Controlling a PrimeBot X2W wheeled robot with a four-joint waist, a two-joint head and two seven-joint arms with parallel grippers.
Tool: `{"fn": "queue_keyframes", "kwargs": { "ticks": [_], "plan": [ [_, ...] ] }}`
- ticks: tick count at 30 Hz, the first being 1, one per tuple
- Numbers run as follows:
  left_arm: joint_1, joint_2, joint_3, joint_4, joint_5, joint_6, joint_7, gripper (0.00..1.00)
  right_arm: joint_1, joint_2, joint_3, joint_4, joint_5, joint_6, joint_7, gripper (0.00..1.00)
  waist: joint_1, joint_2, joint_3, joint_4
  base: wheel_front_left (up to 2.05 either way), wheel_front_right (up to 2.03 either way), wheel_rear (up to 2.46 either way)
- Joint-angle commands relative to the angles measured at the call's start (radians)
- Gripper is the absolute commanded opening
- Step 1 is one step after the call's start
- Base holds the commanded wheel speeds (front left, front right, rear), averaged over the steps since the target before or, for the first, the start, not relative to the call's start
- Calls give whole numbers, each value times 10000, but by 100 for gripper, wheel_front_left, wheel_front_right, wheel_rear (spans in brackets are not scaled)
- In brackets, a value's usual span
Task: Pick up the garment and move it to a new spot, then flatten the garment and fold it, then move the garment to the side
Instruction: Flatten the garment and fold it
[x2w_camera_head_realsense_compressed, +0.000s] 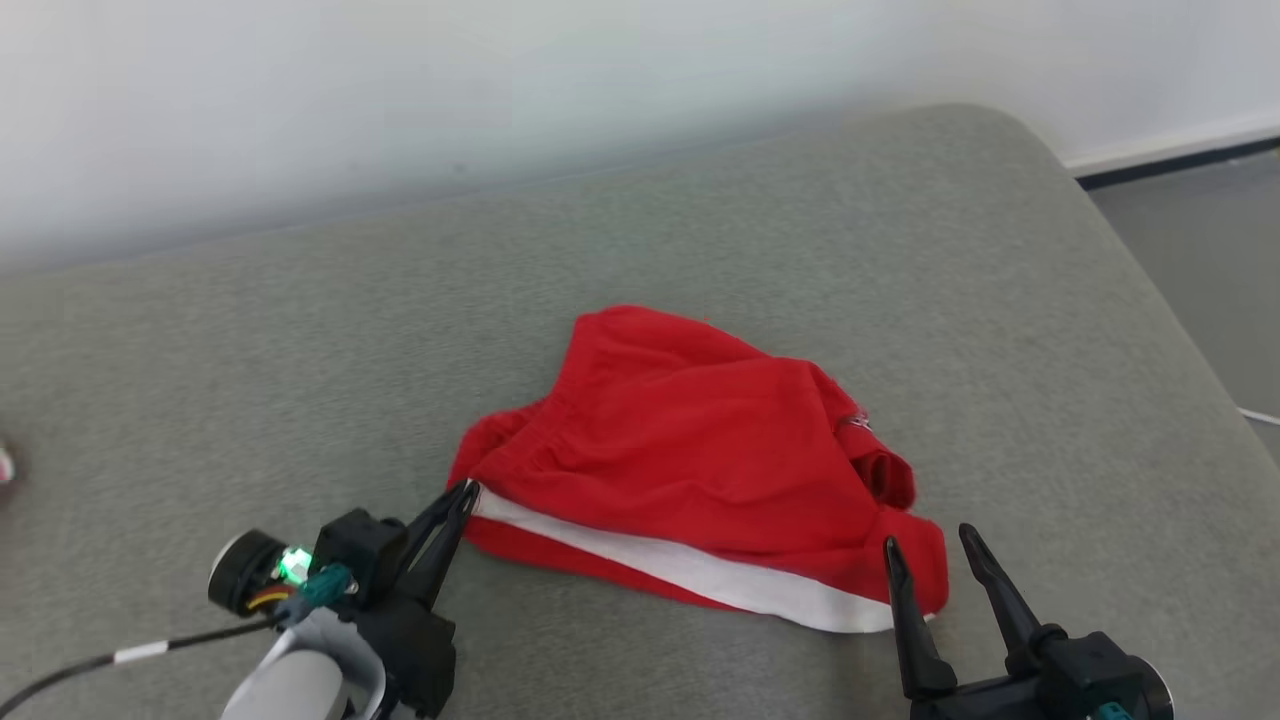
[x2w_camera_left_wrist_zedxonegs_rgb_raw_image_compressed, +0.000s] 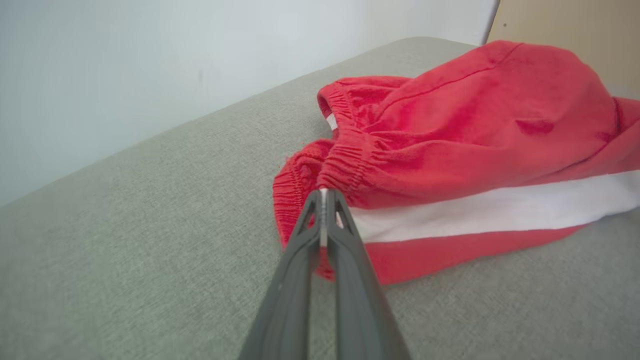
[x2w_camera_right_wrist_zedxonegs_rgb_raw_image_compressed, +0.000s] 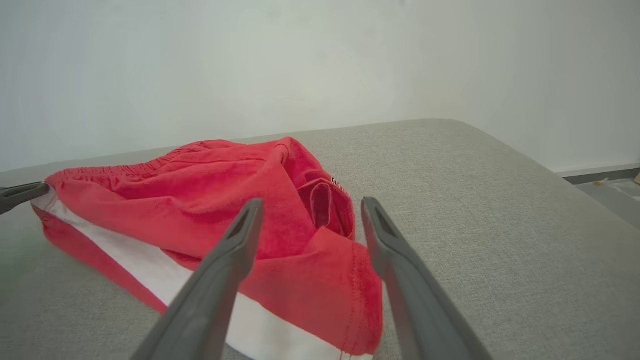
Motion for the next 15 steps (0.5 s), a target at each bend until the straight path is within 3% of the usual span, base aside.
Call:
{"fn": "queue_keyframes", "kwargs": {
  "ticks": [1,8,15],
  "plan": [
    [417,27,260,-285,133,77,-26,0,116,16,-29,-6,-80,-22,-27,100,1,0,-314,720,0,0,0],
    [2607,-100,1879,-1811,394,367,-26,0,316,14,-90,50,-255,-22,-26,100,1,0,-772,2054,0,0,0],
    [4123,-337,3114,-2366,487,607,-26,0,413,-27,-68,103,-266,-22,-26,100,1,0,-933,2508,0,0,0]
  ]
}}
